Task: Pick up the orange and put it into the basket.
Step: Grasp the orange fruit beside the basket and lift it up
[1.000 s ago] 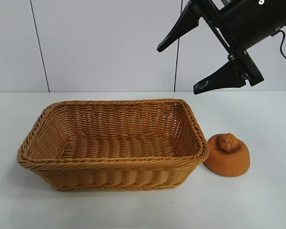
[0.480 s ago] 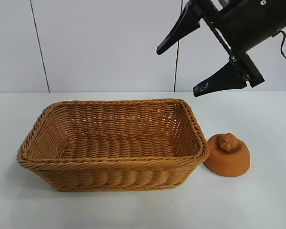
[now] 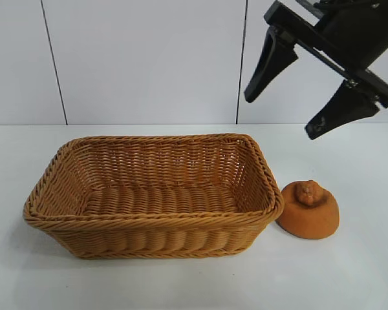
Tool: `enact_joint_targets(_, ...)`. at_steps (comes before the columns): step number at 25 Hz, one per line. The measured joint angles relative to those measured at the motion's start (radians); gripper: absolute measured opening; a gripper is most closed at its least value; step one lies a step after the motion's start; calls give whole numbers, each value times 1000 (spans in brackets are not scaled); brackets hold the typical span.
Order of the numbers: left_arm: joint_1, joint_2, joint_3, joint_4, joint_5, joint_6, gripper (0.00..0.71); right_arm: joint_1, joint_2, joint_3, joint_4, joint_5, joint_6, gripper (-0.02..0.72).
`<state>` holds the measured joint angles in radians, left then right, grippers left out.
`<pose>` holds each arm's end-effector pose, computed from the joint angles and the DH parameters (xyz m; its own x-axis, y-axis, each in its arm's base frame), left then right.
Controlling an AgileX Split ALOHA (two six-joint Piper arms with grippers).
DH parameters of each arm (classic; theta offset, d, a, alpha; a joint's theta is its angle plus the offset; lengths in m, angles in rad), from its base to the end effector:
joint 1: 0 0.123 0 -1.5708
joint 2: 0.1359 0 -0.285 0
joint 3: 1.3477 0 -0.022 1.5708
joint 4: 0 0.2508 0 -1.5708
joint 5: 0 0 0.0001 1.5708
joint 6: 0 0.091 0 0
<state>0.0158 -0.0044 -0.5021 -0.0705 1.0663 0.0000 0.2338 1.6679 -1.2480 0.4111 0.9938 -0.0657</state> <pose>-0.0060 -0.0057 0.2776 -0.4553 -0.0413 -0.8894 0.0236 0.9980 -0.0584 0.3179 0.1071 0.2569 -0.9723 -0.0698 -0.2233 -0.1496 0.9194 0.3638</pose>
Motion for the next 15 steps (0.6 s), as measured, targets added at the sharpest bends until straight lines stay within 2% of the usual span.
enact_joint_targets(3,0,0,0,0,0,0,643,0,0,-18,-183,46,88,620)
enact_joint_targets(5,0,0,0,0,0,0,643,0,0,-18,-269,60,120,620)
enact_joint_targets(6,0,0,0,0,0,0,643,0,0,-18,-290,62,126,620)
enact_joint_targets(10,0,0,0,0,0,0,643,-15,0,-18,-303,47,129,620)
enact_joint_targets(15,0,0,0,0,-1,0,643,-85,16,-20,-268,23,126,620)
